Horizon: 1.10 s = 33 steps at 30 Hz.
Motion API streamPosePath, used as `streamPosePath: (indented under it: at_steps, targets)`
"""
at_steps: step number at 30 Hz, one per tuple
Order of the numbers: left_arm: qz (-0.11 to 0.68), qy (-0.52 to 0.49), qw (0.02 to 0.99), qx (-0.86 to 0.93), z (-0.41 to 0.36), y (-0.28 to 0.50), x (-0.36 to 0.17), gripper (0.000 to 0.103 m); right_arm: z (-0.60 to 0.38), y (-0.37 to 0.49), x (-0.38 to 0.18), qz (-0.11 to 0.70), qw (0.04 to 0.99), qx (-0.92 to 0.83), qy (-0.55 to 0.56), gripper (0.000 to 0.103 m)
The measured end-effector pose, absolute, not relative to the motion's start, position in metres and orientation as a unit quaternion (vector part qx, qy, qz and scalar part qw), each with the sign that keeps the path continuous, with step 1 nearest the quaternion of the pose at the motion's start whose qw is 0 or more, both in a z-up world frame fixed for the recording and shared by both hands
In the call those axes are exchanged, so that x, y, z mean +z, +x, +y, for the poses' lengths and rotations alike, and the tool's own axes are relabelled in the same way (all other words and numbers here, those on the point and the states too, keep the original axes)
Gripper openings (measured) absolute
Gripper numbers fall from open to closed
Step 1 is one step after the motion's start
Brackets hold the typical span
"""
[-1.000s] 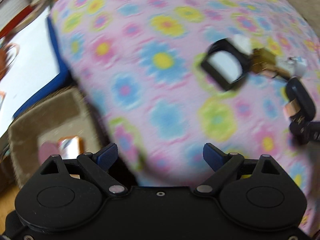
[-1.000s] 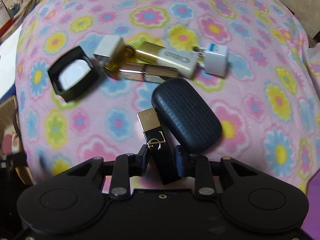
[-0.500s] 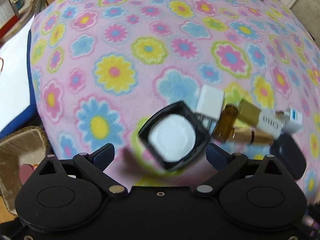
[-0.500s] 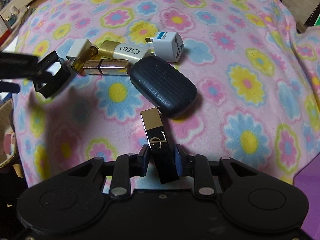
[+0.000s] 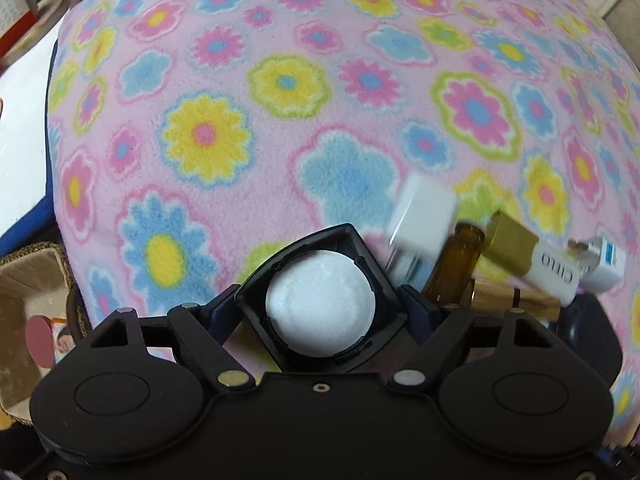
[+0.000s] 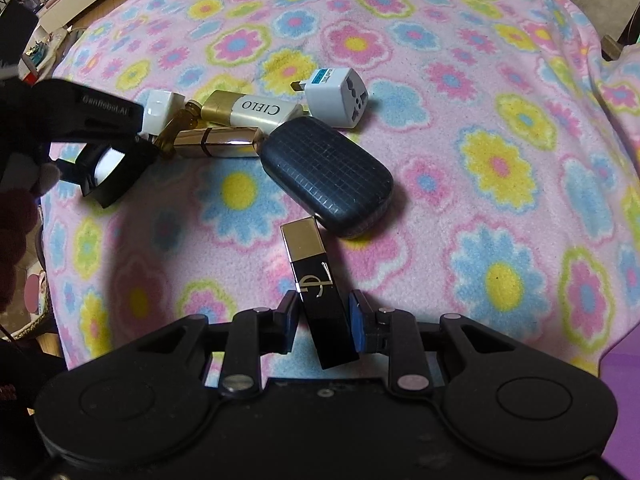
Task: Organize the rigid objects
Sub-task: 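Carry the compact and lipstick over the basket and lower them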
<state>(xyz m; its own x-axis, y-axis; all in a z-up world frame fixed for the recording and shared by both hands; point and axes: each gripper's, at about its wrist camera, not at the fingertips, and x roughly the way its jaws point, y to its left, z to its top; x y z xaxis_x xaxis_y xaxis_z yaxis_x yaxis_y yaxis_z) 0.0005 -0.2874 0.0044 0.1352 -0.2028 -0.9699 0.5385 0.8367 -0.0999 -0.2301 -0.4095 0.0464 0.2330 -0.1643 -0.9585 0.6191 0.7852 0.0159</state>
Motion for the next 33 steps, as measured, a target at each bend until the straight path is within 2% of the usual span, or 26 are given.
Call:
streamPosePath:
  at_steps: [2, 8, 13, 21, 27, 30, 31, 33]
  targets:
    - [0.608, 0.144, 0.740, -0.251, -0.279, -0.005, 0.006, 0.077, -0.409, -0.231, 0.048, 0.563, 0.758, -0.260, 0.201, 0.027]
    - [0.610, 0.155, 0.732, -0.261, -0.252, -0.020, 0.011, 0.077, -0.412, -0.236, 0.060, 0.554, 0.759, -0.279, 0.199, 0.048]
    - [0.607, 0.153, 0.735, -0.262, -0.221, -0.024, 0.021, 0.077, -0.407, -0.232, 0.060, 0.563, 0.753, -0.286, 0.186, 0.051]
    - [0.597, 0.150, 0.747, -0.252, -0.185, -0.014, 0.033, 0.077, -0.393, -0.221, 0.046, 0.607, 0.730, -0.293, 0.112, 0.048]
    - [0.601, 0.148, 0.742, -0.256, -0.178, -0.011, 0.028, 0.077, -0.419, -0.254, 0.056, 0.610, 0.690, -0.368, 0.125, 0.051]
    - [0.603, 0.147, 0.739, -0.263, -0.176, -0.011, 0.027, 0.077, -0.428, -0.262, 0.063, 0.595, 0.686, -0.383, 0.171, 0.052]
    - [0.602, 0.147, 0.739, -0.264, -0.173, -0.011, 0.027, 0.077, -0.430, -0.261, 0.065, 0.589, 0.689, -0.376, 0.194, 0.054]
    - [0.601, 0.147, 0.739, -0.264, -0.170, -0.011, 0.027, 0.077, -0.431, -0.255, 0.067, 0.577, 0.693, -0.371, 0.222, 0.072]
